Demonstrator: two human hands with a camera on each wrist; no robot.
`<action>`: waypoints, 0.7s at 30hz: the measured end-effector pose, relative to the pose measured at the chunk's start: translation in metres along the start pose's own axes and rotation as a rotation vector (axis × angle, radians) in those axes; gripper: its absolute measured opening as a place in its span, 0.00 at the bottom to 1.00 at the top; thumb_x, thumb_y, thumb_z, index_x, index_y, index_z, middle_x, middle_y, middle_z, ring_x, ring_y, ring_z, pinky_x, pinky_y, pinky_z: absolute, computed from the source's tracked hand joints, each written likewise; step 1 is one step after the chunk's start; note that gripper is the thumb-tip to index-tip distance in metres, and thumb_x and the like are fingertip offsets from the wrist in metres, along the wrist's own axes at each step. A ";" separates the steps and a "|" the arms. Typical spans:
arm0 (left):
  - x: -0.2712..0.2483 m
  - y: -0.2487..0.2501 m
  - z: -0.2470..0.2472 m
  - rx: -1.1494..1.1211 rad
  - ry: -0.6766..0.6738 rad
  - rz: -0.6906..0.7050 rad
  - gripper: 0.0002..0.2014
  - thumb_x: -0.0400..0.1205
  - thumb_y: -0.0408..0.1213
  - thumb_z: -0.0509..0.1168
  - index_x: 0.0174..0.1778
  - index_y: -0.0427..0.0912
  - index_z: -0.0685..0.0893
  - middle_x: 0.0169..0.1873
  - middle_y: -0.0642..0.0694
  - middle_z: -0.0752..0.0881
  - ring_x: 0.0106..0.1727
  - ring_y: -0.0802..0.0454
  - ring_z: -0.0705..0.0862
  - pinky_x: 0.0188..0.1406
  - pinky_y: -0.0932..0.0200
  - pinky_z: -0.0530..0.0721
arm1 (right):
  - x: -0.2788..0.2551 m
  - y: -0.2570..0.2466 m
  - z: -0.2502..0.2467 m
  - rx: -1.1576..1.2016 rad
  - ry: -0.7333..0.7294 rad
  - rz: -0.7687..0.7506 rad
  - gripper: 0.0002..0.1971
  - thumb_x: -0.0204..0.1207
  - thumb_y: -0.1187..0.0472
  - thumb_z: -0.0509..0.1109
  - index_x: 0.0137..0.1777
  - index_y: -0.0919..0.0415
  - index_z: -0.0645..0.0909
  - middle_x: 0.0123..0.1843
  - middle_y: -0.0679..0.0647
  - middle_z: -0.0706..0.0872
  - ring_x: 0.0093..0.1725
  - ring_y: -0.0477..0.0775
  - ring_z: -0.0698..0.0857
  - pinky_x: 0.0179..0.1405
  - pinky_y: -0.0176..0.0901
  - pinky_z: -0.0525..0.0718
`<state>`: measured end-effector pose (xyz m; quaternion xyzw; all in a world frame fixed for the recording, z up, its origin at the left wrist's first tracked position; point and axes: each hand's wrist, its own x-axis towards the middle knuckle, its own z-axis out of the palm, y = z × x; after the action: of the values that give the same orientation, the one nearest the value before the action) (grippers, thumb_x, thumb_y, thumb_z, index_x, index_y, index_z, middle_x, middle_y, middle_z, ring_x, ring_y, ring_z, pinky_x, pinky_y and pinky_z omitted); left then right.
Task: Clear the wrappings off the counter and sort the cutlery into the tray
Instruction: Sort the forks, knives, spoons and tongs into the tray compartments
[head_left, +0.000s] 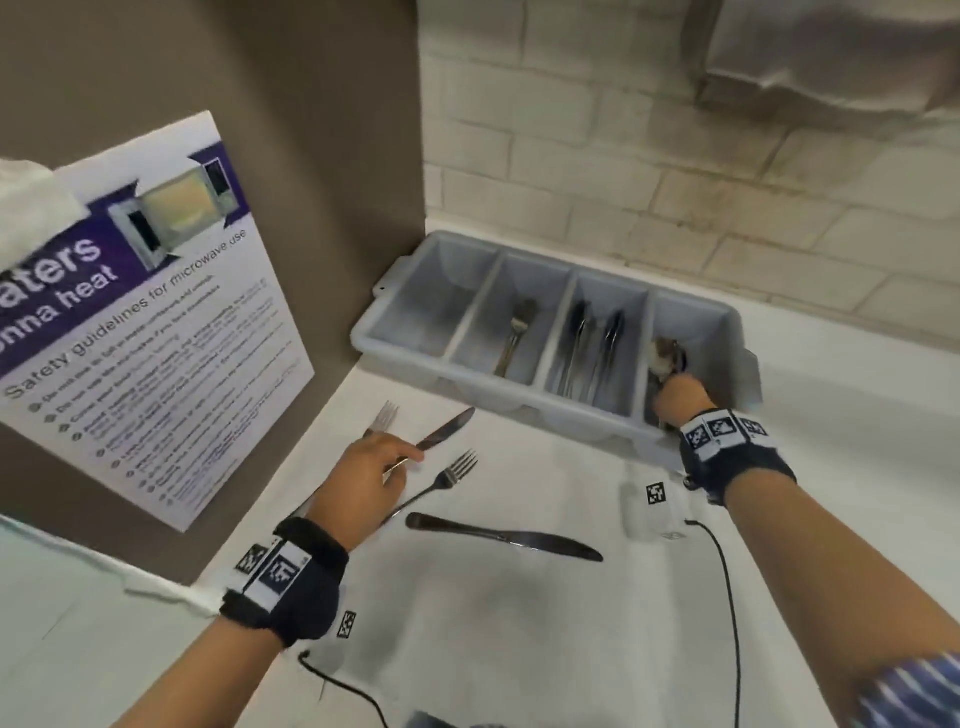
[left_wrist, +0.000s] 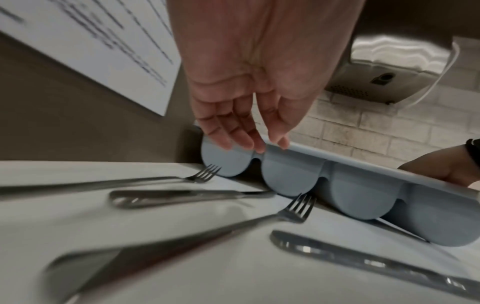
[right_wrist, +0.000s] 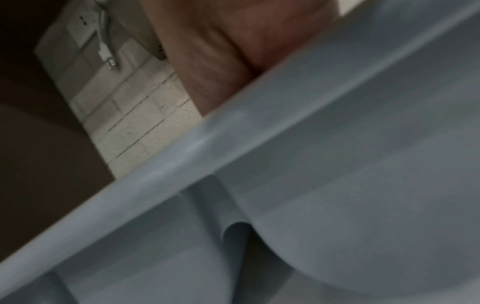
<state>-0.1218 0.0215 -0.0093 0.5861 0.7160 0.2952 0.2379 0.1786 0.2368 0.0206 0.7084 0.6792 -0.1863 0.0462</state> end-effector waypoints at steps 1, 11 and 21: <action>-0.007 -0.008 0.001 0.006 0.000 -0.017 0.13 0.77 0.23 0.62 0.47 0.42 0.88 0.51 0.44 0.88 0.54 0.50 0.85 0.59 0.67 0.75 | -0.002 -0.001 0.002 -0.002 -0.007 0.001 0.16 0.81 0.69 0.57 0.62 0.78 0.78 0.66 0.72 0.81 0.67 0.68 0.79 0.66 0.52 0.76; -0.028 -0.034 0.012 0.098 -0.064 -0.182 0.13 0.76 0.31 0.66 0.55 0.46 0.84 0.54 0.47 0.86 0.49 0.51 0.83 0.50 0.64 0.76 | -0.131 -0.037 0.057 0.324 0.384 -0.472 0.07 0.72 0.65 0.71 0.50 0.61 0.84 0.51 0.56 0.81 0.47 0.59 0.82 0.49 0.46 0.79; -0.026 -0.038 0.016 0.156 -0.114 -0.218 0.11 0.75 0.29 0.68 0.52 0.42 0.83 0.40 0.49 0.80 0.43 0.52 0.79 0.47 0.63 0.75 | -0.171 -0.066 0.140 0.004 -0.099 -0.658 0.19 0.81 0.66 0.56 0.71 0.56 0.75 0.51 0.64 0.89 0.49 0.65 0.87 0.43 0.46 0.80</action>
<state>-0.1321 -0.0071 -0.0472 0.5374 0.7816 0.1771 0.2627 0.0845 0.0358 -0.0412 0.4412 0.8683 -0.2264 0.0151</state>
